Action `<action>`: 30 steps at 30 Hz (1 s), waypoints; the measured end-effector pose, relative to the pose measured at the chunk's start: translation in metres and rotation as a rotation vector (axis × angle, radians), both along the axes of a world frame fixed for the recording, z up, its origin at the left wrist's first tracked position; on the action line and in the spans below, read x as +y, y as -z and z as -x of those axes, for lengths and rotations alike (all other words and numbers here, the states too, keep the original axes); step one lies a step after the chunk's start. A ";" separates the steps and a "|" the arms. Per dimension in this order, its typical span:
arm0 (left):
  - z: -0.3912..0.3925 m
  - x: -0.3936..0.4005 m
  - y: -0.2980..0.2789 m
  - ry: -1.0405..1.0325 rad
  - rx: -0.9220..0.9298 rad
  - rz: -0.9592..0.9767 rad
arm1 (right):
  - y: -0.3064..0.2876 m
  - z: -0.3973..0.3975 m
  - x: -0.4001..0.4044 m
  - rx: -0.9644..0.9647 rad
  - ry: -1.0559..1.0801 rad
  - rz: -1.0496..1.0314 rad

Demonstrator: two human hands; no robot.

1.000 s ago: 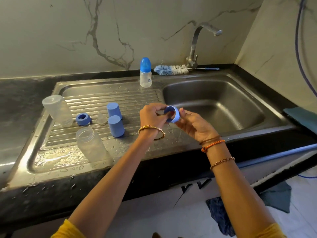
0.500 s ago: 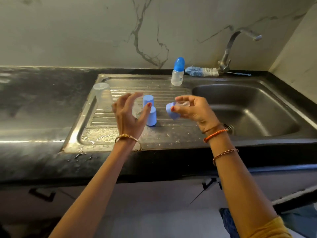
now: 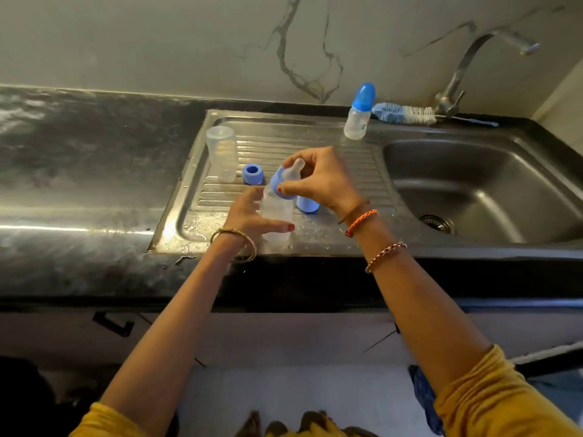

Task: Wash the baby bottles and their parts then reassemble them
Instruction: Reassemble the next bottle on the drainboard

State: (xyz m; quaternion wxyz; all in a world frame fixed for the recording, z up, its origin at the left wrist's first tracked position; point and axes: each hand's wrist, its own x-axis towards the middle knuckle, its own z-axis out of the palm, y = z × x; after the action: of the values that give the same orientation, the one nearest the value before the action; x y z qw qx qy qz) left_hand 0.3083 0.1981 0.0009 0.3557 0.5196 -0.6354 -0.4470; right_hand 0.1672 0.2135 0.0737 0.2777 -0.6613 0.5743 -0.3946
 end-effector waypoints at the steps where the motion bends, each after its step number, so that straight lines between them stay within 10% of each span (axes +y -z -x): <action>1: 0.000 0.000 0.000 0.016 -0.003 0.009 | 0.001 -0.001 0.000 0.013 -0.006 0.002; 30: 0.012 -0.014 0.011 0.130 -0.087 0.074 | 0.041 -0.009 0.012 -0.001 0.218 0.104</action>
State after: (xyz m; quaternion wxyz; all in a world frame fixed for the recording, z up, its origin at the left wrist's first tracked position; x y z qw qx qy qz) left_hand 0.2960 0.1838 -0.0106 0.3170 0.4828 -0.6987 -0.4221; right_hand 0.1764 0.2255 0.0331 0.1986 -0.6083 0.6214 -0.4521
